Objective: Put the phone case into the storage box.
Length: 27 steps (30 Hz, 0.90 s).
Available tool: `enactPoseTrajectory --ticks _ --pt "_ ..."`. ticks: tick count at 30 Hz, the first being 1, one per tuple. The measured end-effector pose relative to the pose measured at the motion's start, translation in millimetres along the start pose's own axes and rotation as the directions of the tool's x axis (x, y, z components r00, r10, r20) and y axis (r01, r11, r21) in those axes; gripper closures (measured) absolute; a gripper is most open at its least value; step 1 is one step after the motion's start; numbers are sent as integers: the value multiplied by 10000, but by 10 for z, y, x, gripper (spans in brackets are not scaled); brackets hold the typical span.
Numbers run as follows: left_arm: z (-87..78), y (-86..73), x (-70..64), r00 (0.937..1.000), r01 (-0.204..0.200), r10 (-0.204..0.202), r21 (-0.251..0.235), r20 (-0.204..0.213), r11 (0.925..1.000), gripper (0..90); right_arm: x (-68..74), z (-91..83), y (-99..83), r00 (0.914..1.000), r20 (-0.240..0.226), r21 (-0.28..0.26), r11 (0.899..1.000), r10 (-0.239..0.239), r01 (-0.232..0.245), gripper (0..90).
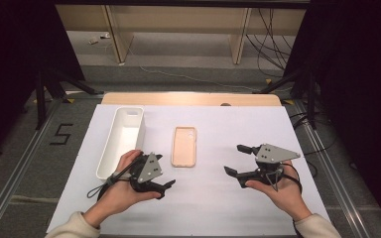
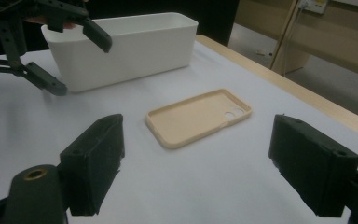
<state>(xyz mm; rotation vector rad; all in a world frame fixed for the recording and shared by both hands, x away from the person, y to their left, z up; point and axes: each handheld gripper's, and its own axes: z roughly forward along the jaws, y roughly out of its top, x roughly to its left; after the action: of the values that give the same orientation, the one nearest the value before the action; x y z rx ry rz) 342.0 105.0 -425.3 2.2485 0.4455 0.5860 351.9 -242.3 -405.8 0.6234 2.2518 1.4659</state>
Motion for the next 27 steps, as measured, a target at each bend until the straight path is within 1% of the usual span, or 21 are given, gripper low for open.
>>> enactPoseTrajectory --ticks 3,7,11,12,13,14,15,16,20,21,24,27 --pt "137 63 17 9991 -343 334 340 275 9988 153 2 -24 -16 10000 -2 2 10000 24 -24 193" --pt "311 134 65 9977 -621 603 560 321 9965 156 -1 -58 -35 10000 37 -33 10000 82 -82 191" --pt "464 191 101 9945 -939 895 851 546 9919 156 -9 -91 -51 9999 100 -82 9999 119 -118 191" --pt "499 202 102 9938 -1013 966 908 545 9907 156 -10 -100 -54 9998 116 -101 9998 150 -149 191" --pt "527 215 111 9915 -1221 1165 1044 585 9870 157 -13 -109 -58 9998 107 -118 9998 174 -173 191" --pt "561 224 106 9914 -1232 1178 1035 574 9870 157 -13 -118 -61 9997 118 -139 9997 198 -196 191" --pt "583 237 115 9890 -1417 1355 1146 599 9833 157 -16 -128 -63 9997 135 -146 9997 216 -214 191" --pt "609 247 115 9886 -1435 1369 1154 634 9829 158 -18 -136 -66 9996 156 -185 9996 214 -211 191" --pt "687 291 124 9840 -1729 1648 1383 682 9752 159 -10 -163 -79 9995 193 -215 9994 258 -254 191" --pt "708 298 121 9836 -1745 1660 1401 701 9746 160 -4 -167 -84 9994 183 -227 9994 284 -279 191" --pt "763 312 127 9798 -1948 1850 1548 753 9686 162 3 -176 -100 9995 166 -186 9994 285 -282 191" --pt "810 313 141 9777 -2061 1955 1683 771 9640 164 6 -178 -110 9993 164 -192 9992 344 -341 191"
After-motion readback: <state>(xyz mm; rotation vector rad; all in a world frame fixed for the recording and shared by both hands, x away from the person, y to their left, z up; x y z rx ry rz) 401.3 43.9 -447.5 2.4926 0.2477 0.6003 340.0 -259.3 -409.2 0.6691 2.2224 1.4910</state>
